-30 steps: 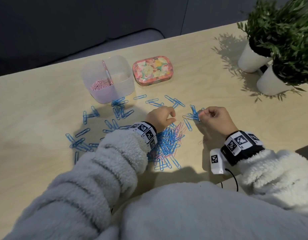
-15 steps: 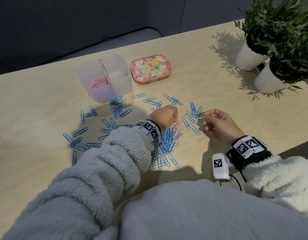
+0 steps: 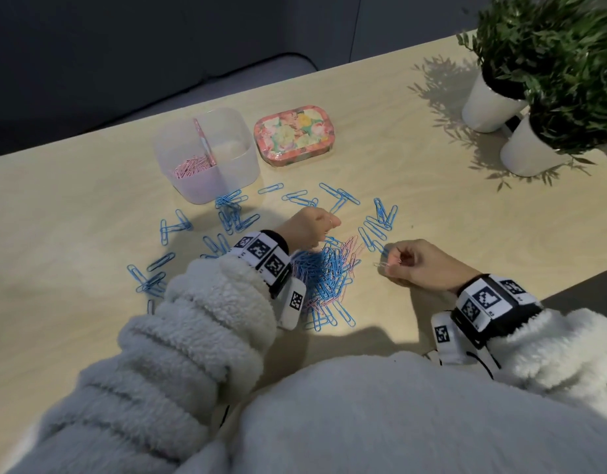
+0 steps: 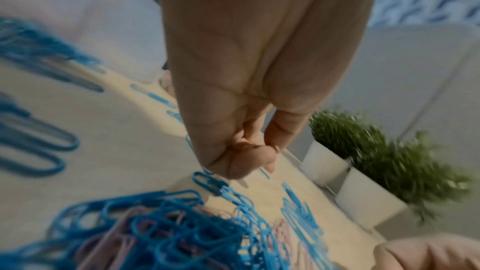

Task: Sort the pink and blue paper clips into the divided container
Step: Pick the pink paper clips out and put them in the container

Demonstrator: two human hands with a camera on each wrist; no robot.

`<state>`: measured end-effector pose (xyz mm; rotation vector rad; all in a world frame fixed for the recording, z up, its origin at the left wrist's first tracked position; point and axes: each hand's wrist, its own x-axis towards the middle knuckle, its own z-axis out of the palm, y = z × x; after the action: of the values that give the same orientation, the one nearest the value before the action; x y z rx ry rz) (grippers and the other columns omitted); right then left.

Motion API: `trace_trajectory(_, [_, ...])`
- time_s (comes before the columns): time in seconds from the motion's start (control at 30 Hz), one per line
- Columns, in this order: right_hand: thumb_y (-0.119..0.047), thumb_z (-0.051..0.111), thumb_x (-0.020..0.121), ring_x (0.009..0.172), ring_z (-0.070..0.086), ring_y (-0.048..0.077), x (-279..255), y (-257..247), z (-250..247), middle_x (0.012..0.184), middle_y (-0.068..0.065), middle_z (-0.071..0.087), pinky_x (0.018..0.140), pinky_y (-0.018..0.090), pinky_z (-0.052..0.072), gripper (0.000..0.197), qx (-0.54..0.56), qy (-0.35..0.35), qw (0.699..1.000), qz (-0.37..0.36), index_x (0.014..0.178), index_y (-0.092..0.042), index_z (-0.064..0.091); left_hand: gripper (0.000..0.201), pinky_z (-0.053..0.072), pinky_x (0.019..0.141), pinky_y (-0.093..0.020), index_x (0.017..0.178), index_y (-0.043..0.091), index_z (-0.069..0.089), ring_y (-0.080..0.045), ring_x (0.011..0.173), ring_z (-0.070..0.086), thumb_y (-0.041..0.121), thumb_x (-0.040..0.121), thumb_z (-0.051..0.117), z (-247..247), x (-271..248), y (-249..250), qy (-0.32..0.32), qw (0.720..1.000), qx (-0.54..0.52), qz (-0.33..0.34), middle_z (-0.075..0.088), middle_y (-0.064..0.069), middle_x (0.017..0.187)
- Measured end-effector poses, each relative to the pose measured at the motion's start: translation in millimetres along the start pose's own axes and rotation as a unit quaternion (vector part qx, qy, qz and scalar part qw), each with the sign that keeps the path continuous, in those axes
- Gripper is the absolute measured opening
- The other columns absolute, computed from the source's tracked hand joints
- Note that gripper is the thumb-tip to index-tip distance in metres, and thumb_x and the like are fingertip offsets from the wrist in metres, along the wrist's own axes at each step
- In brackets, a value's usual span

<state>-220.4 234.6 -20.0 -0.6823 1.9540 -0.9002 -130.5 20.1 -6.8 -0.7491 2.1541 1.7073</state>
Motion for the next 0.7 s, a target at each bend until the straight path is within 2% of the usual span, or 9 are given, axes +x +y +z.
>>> trace_trajectory(0.07, [0.008, 0.05, 0.088, 0.041, 0.045, 0.009, 6.3, -11.4, 1.8, 0.05, -0.002, 0.058, 0.04, 0.015, 0.032, 0.021, 0.127, 0.001, 0.992, 0.007, 0.075, -0.009, 0.055, 0.02, 0.03, 0.045, -0.019, 0.077, 0.006, 0.054, -0.012, 0.052, 0.035, 0.007, 0.092, 0.041, -2.8, -2.9, 1.9, -0.01, 0.992, -0.112, -0.056, 0.034, -0.003, 0.06])
trace_trajectory(0.13, [0.007, 0.042, 0.092, 0.038, 0.046, 0.007, 15.6, -22.3, 2.0, 0.053, 0.001, 0.062, 0.037, 0.014, 0.03, 0.022, 0.189, -0.008, 0.982, 0.01, 0.09, -0.006, 0.06, 0.027, 0.029, 0.045, -0.02, 0.065, 0.013, 0.042, -0.01, 0.046, 0.037, 0.014, 0.092, 0.041, -3.5, -4.5, 0.3, -0.019, 0.979, -0.181, -0.095, 0.031, -0.001, 0.059])
trace_trajectory(0.2, [0.011, 0.037, 0.09, 0.038, 0.048, 0.008, 24.4, -31.9, 4.2, 0.055, 0.004, 0.063, 0.035, 0.014, 0.029, 0.027, 0.245, 0.001, 0.969, 0.016, 0.095, 0.001, 0.062, 0.03, 0.031, 0.044, -0.018, 0.063, 0.016, 0.038, -0.006, 0.038, 0.04, 0.022, 0.092, 0.044, -2.1, -8.3, 0.8, -0.015, 0.981, -0.164, -0.105, 0.033, 0.0, 0.058])
trace_trajectory(0.27, [0.013, 0.037, 0.086, 0.037, 0.05, 0.007, 31.5, -38.3, 7.0, 0.051, 0.002, 0.064, 0.035, 0.015, 0.03, 0.027, 0.267, 0.029, 0.963, 0.034, 0.081, 0.002, 0.061, 0.03, 0.036, 0.049, -0.02, 0.064, 0.016, 0.041, -0.009, 0.044, 0.045, 0.025, 0.091, 0.05, 2.0, -11.0, 1.0, 0.005, 0.997, -0.048, -0.068, 0.039, -0.001, 0.059])
trace_trajectory(0.33, [0.01, 0.044, 0.087, 0.036, 0.046, 0.008, 36.0, -40.9, 9.3, 0.045, -0.002, 0.059, 0.038, 0.015, 0.031, 0.027, 0.186, 0.059, 0.98, 0.027, 0.069, -0.005, 0.058, 0.029, 0.038, 0.062, -0.025, 0.063, 0.019, 0.045, -0.015, 0.061, 0.047, 0.028, 0.088, 0.057, 7.5, -14.8, -1.5, 0.027, 0.996, 0.082, -0.006, 0.045, 0.004, 0.061])
trace_trajectory(0.4, [0.006, 0.051, 0.083, 0.049, 0.046, 0.016, 41.6, -38.4, 8.6, 0.054, 0.001, 0.055, 0.049, 0.024, 0.035, 0.025, -0.001, 0.074, 0.996, -0.039, 0.071, -0.014, 0.056, 0.024, 0.035, 0.069, -0.025, 0.065, 0.022, 0.049, -0.016, 0.066, 0.046, 0.029, 0.083, 0.064, 12.9, -21.0, -6.2, 0.042, 0.985, 0.164, 0.031, 0.046, 0.01, 0.063])
trace_trajectory(0.5, [-0.004, 0.059, 0.078, 0.064, 0.046, 0.019, 45.8, -33.8, 7.2, 0.063, -0.003, 0.049, 0.061, 0.027, 0.035, 0.021, -0.256, 0.031, 0.96, -0.11, 0.093, -0.019, 0.06, 0.011, 0.036, 0.07, -0.028, 0.086, 0.017, 0.058, -0.023, 0.074, 0.052, 0.026, 0.083, 0.062, 16.2, -30.5, -12.1, 0.057, 0.952, 0.295, 0.057, 0.056, 0.001, 0.073])
trace_trajectory(0.6, [-0.014, 0.065, 0.081, 0.077, 0.053, 0.018, 48.8, -31.0, 7.6, 0.077, -0.002, 0.06, 0.069, 0.027, 0.036, 0.032, -0.332, -0.019, 0.931, -0.154, 0.112, -0.021, 0.064, 0.012, 0.042, 0.079, -0.033, 0.096, 0.017, 0.059, -0.029, 0.095, 0.059, 0.023, 0.086, 0.058, 6.6, -34.2, -14.2, 0.082, 0.923, 0.373, 0.056, 0.065, -0.008, 0.1])
trace_trajectory(0.7, [-0.023, 0.06, 0.086, 0.098, 0.06, 0.02, 47.4, -28.7, 9.8, 0.099, -0.004, 0.069, 0.069, 0.026, 0.037, 0.023, -0.391, -0.005, 0.905, -0.17, 0.108, -0.027, 0.066, 0.009, 0.038, 0.074, -0.03, 0.094, 0.021, 0.06, -0.028, 0.094, 0.059, 0.024, 0.087, 0.055, -0.4, -33.9, -12.2, 0.102, 0.92, 0.375, 0.057, 0.064, -0.006, 0.101])
